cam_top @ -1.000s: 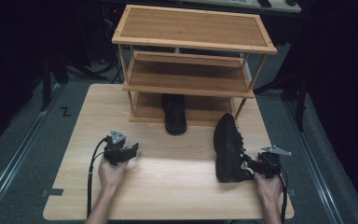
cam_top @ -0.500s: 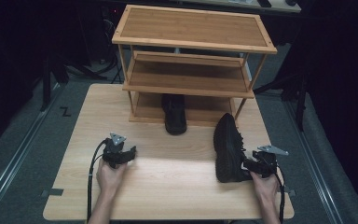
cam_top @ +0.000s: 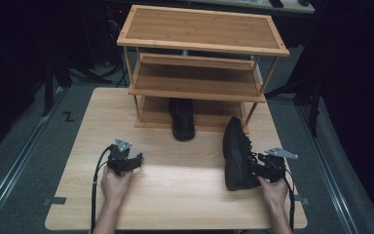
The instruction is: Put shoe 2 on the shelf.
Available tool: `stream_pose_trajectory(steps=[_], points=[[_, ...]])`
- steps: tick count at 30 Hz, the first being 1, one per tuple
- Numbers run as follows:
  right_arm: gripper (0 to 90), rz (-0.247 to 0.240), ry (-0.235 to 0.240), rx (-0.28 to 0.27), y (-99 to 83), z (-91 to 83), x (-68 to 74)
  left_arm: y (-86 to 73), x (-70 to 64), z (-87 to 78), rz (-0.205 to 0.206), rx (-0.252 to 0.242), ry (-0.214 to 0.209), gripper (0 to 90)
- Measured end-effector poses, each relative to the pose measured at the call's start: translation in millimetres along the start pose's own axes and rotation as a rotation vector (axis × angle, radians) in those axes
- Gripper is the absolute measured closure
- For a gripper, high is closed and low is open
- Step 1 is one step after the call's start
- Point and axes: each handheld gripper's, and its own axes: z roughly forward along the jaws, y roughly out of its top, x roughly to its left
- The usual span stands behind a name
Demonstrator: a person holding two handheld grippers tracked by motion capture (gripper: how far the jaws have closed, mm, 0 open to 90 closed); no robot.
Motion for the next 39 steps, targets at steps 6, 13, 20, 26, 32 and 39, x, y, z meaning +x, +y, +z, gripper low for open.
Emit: stream_pose_trajectory(steps=[6, 13, 20, 26, 32, 39], points=[[43.3, -0.011, 0.026, -0.006, 6.3, -1.9, 3.2, 0.0, -0.1, 0.1, -0.001, 0.0, -0.001, 33.8], [43.2, -0.043, 0.041, -0.012, 15.1, -3.6, 9.5, 0.0, -0.5, 0.1, 0.0, 0.001, -0.005, 32.2], [43.0, -0.056, 0.055, -0.022, 21.7, -3.6, 14.8, 0.0, -0.5, 0.1, 0.0, 0.001, -0.005, 32.2], [43.3, -0.061, 0.087, -0.053, 30.5, -3.6, 19.9, 0.0, -0.5, 0.1, 0.0, 0.001, -0.005, 32.2], [43.8, -0.075, 0.114, -0.061, 38.8, -2.7, 25.8, 0.0, -0.5, 0.1, 0.0, 0.001, -0.005, 32.2], [44.1, -0.078, 0.15, -0.068, 43.6, -0.2, 29.3, 0.0, -0.4, 0.1, 0.0, 0.001, -0.006, 32.1]])
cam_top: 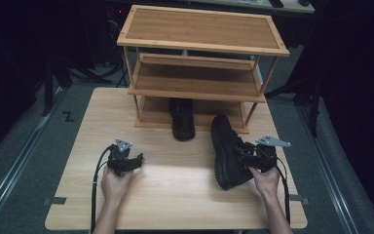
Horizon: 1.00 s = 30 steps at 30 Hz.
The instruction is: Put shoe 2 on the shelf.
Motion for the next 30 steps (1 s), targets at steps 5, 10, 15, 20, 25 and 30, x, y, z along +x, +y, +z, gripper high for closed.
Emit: stream_pose_trajectory(steps=[5, 10, 15, 20, 25, 30], points=[[43.9, 0.001, 0.017, 0.003, 3.9, 2.1, 3.5, 0.0, 0.1, 0.0, -0.001, 0.0, -0.001, 32.1], [43.2, 0.011, 0.059, 0.0, 8.4, 5.6, 5.4, 0.0, 0.1, 0.0, -0.001, -0.001, -0.001, 32.1], [43.0, 0.036, 0.086, 0.002, 8.5, 7.7, 2.2, -0.1, 0.4, -0.1, -0.003, -0.001, -0.003, 32.1], [43.1, 0.053, 0.114, 0.01, 8.8, 8.4, -1.8, -0.1, 0.5, -0.2, -0.002, -0.001, -0.003, 32.1], [44.9, 0.05, 0.128, 0.001, 8.9, 8.9, -2.9, -0.1, 0.6, -0.2, -0.003, -0.001, -0.004, 32.1], [46.7, 0.057, 0.153, -0.004, 9.3, 10.3, -4.5, -0.1, 0.7, -0.2, -0.003, -0.001, -0.004, 32.0]])
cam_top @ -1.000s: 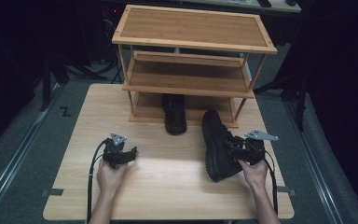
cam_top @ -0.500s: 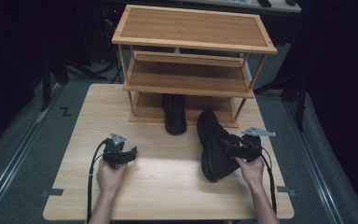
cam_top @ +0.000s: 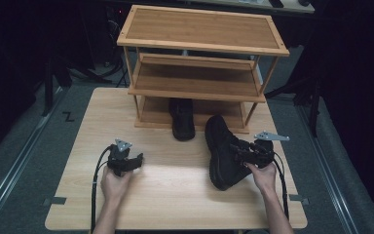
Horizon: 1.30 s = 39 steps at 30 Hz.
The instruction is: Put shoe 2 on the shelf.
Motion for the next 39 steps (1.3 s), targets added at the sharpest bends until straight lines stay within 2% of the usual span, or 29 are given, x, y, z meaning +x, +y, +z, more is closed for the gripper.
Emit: stream_pose_trajectory(steps=[5, 9, 13, 20, 24, 29, 33, 35, 39], points=[[46.8, -0.036, -0.021, -0.004, -0.1, 2.2, 5.7, 0.0, -0.2, 0.0, 0.001, 0.0, 0.001, 32.0], [47.0, -0.069, -0.046, 0.02, 4.6, 4.9, 12.7, 0.0, -0.2, 0.0, 0.001, 0.0, 0.001, 32.0], [47.5, -0.14, -0.074, 0.061, 11.2, 12.8, 26.7, 0.0, 0.0, 0.0, 0.0, 0.0, 0.0, 32.0], [49.3, -0.217, -0.085, 0.093, 15.4, 31.1, 50.3, -0.1, 0.1, 0.0, -0.003, -0.001, -0.002, 31.9], [47.7, -0.251, -0.118, 0.118, 15.5, 39.4, 62.1, -0.1, 0.2, 0.0, -0.003, -0.001, -0.002, 31.9], [45.2, -0.248, -0.138, 0.106, 18.1, 34.8, 67.7, -0.1, 0.2, 0.0, -0.003, -0.002, -0.002, 31.9], [44.5, -0.26, -0.167, 0.051, 19.9, 23.5, 72.0, -0.1, 0.1, 0.0, -0.002, -0.001, -0.002, 31.9], [43.8, -0.245, -0.174, 0.037, 21.6, 18.8, 70.1, 0.0, 0.1, 0.0, -0.002, -0.001, -0.002, 31.9], [41.1, -0.197, -0.182, 0.093, 21.1, 21.7, 60.4, -0.1, 0.4, -0.1, -0.004, -0.001, -0.004, 31.9]])
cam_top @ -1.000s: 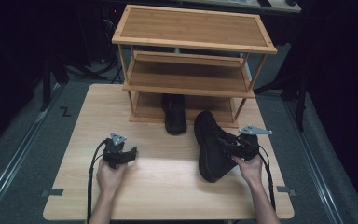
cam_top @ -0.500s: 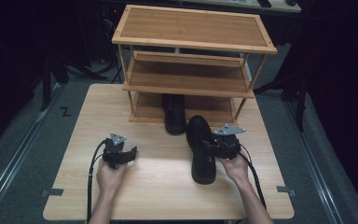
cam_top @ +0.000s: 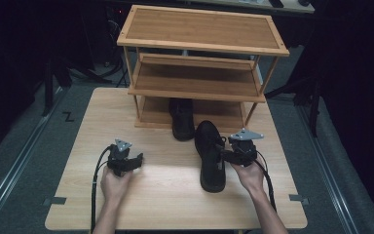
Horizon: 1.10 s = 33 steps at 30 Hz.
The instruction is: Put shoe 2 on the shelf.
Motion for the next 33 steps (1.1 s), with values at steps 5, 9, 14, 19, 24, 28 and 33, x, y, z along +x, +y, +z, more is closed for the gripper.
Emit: stream_pose_trajectory(steps=[5, 9, 14, 19, 24, 28, 33], points=[[42.2, -0.008, 0.026, 0.073, -2.4, 15.2, 4.6, -0.1, 0.6, -0.2, -0.005, -0.001, -0.005, 31.7], [52.5, 0.001, 0.064, 0.098, -4.1, 24.8, 6.6, 0.0, 0.8, -0.2, -0.005, -0.001, -0.007, 31.5], [63.7, 0.024, 0.084, 0.126, -5.7, 30.0, 2.4, 0.0, 0.6, -0.1, -0.004, -0.001, -0.005, 31.5], [70.4, 0.008, 0.089, 0.149, -6.4, 31.1, 1.8, 0.0, 0.7, -0.2, -0.005, -0.001, -0.006, 31.5], [77.7, 0.01, 0.084, 0.152, -6.6, 31.1, 3.1, 0.0, 0.7, -0.2, -0.005, -0.001, -0.007, 31.3], [86.3, 0.034, 0.08, 0.139, -9.3, 30.3, -1.4, -0.1, 1.2, -0.2, -0.008, -0.002, -0.011, 31.1], [87.5, 0.062, 0.077, 0.123, -8.3, 26.0, -4.9, -0.1, 1.4, -0.3, -0.009, -0.002, -0.013, 31.1]])
